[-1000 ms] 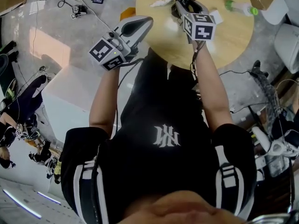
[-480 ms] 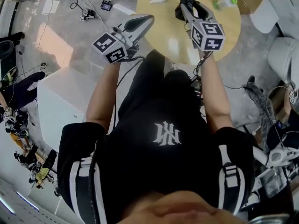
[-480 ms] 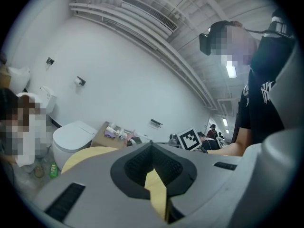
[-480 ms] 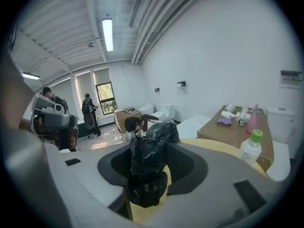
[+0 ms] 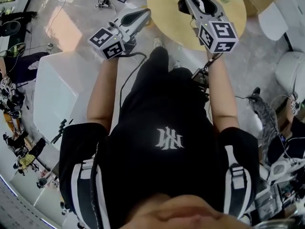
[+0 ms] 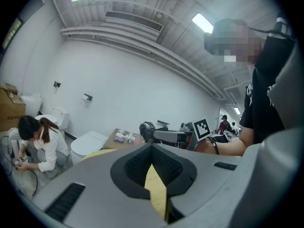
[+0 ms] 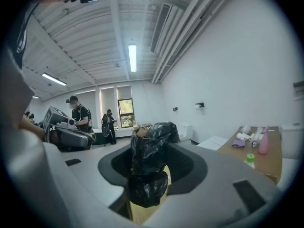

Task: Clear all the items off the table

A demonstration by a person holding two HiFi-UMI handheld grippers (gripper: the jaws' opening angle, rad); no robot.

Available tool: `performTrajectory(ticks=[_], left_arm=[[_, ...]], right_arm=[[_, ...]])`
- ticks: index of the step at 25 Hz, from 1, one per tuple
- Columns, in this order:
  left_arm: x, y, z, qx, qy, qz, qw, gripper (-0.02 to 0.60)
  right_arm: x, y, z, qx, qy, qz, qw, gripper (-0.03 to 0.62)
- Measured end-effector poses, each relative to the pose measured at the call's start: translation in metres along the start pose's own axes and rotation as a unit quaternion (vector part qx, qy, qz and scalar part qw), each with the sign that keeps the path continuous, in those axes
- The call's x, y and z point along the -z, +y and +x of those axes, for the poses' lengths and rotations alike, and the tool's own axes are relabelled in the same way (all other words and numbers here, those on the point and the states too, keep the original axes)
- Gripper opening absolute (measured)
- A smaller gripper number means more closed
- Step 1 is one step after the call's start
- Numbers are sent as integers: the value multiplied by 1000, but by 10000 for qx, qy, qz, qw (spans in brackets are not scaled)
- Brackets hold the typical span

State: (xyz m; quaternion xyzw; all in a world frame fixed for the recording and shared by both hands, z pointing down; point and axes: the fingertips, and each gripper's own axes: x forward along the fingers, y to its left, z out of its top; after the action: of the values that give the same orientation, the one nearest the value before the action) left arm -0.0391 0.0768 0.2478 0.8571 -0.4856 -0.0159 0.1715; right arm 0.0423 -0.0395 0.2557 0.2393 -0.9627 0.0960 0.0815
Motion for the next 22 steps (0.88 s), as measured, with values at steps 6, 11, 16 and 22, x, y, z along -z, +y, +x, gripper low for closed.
performTrajectory(ticks=[6,11,16,22], left_arm=[[6,-14,-49,-515,-143,-20,9986,12],[1,41,-148,-1017,-220,-254,9942,12],[20,102,-205,-1375,-269,-535,9887,12],[95,145,-187,-1270,-146,-801,9886,12]], right_arm=[[9,67,5,-738,106,-55,9972,170],[5,174,76,-1373,280,-144,9900,170],[22,234,139,-1613,342,-251,9860,170],[106,237,180,-1490,611,-181,9868,170]])
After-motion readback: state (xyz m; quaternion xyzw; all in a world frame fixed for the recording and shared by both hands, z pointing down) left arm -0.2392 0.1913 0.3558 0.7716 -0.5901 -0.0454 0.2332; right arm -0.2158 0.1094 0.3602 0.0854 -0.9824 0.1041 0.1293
